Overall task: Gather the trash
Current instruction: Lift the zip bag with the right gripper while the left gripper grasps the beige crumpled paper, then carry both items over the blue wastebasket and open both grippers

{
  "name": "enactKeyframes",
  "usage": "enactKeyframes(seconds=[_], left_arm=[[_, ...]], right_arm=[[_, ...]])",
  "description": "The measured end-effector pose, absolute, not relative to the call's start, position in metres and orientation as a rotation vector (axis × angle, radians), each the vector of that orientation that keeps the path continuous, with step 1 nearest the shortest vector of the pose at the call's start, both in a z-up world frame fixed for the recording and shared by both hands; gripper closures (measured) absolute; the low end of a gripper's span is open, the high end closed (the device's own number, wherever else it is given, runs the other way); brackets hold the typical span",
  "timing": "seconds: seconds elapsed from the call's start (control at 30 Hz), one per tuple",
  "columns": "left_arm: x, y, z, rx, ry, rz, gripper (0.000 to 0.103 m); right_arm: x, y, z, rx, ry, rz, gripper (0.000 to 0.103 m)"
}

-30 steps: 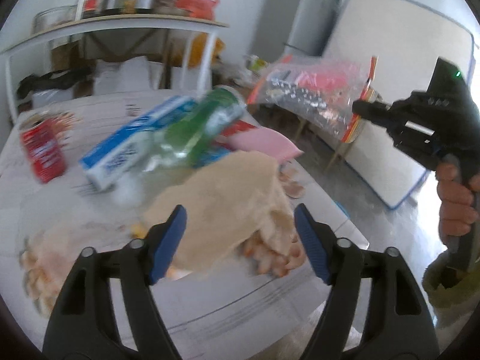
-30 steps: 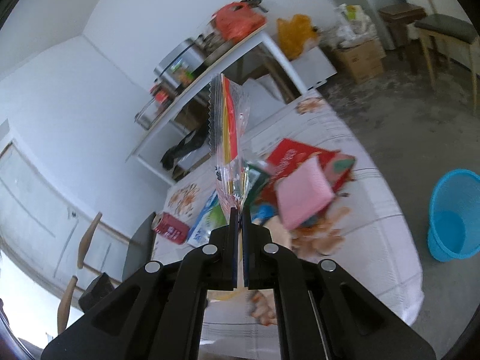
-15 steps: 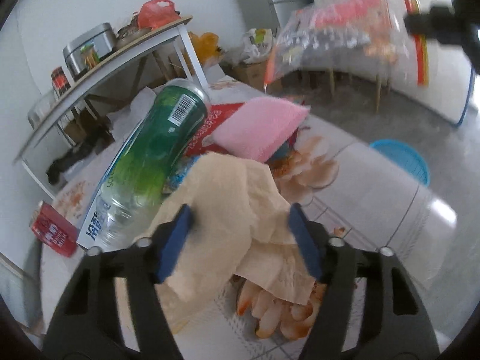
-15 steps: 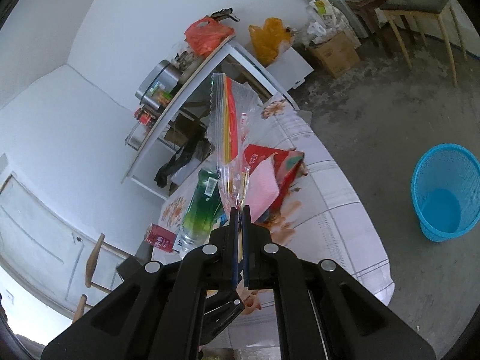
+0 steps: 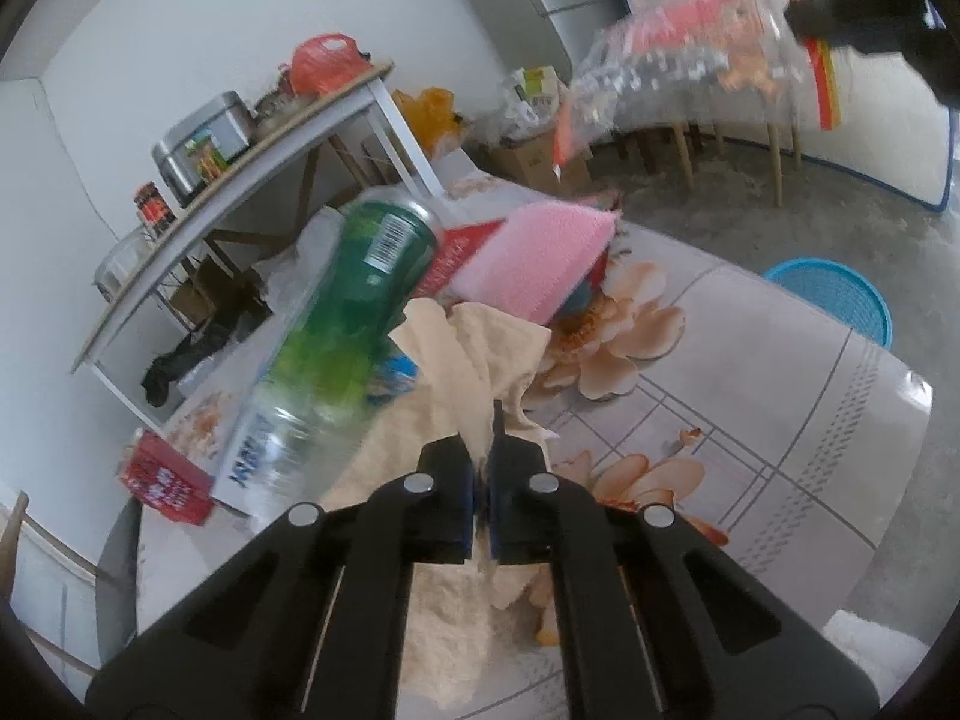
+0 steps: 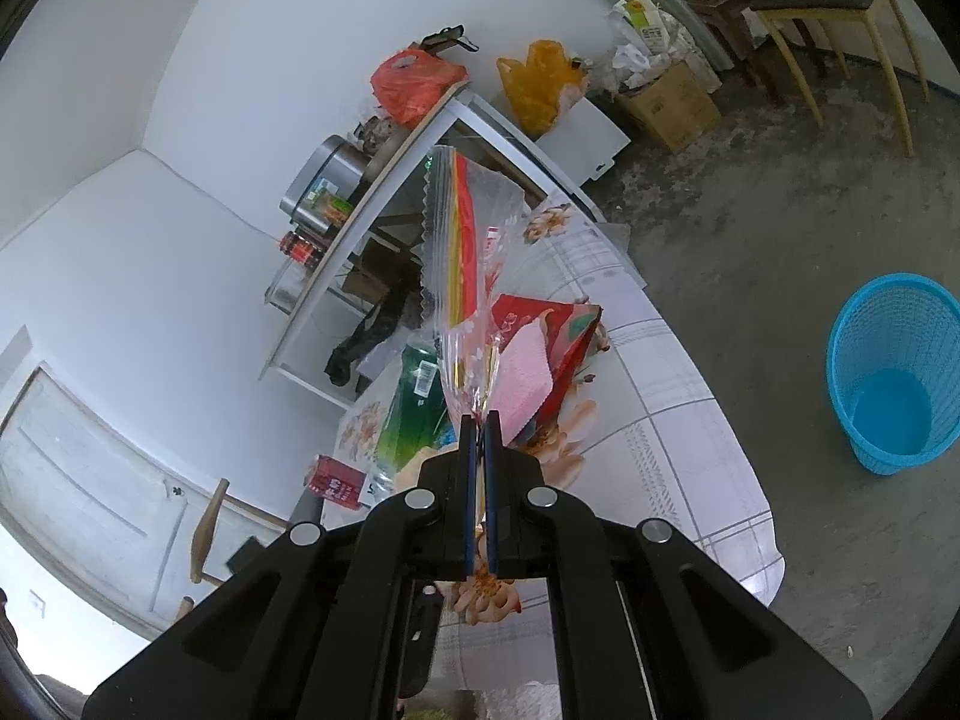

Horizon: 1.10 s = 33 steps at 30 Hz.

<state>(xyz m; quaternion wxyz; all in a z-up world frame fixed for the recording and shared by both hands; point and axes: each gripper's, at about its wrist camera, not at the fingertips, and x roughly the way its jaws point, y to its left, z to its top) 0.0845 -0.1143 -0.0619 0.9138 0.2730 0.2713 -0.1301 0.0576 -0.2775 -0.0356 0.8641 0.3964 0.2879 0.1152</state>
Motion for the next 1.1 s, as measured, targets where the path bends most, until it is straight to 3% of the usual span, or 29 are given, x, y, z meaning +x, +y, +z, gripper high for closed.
enactKeyframes(seconds=[0.47,0.73,0.93,1.1], left_arm=[[0.047,-0.083,0.026,0.368,0.386,-0.345,0.102],[0.088,-0.061,0.083,-0.002,0.520,-0.655,0.102],[0.150,-0.125,0.080,-0.132,0.708,-0.853,0.102],[0.186,-0.239,0.049,-0.085,0.857,-0.984,0.102]], right_arm=[[0.039,-0.271,-0.017,0.814,0.553,0.256,0.100],[0.007,-0.297,-0.014,0.835,0.487,0.152,0.100],[-0.025,-0.337,-0.031,0.866,0.462,-0.012,0.100],[-0.042,-0.370,-0.056,0.915,0.478,-0.133,0.100]])
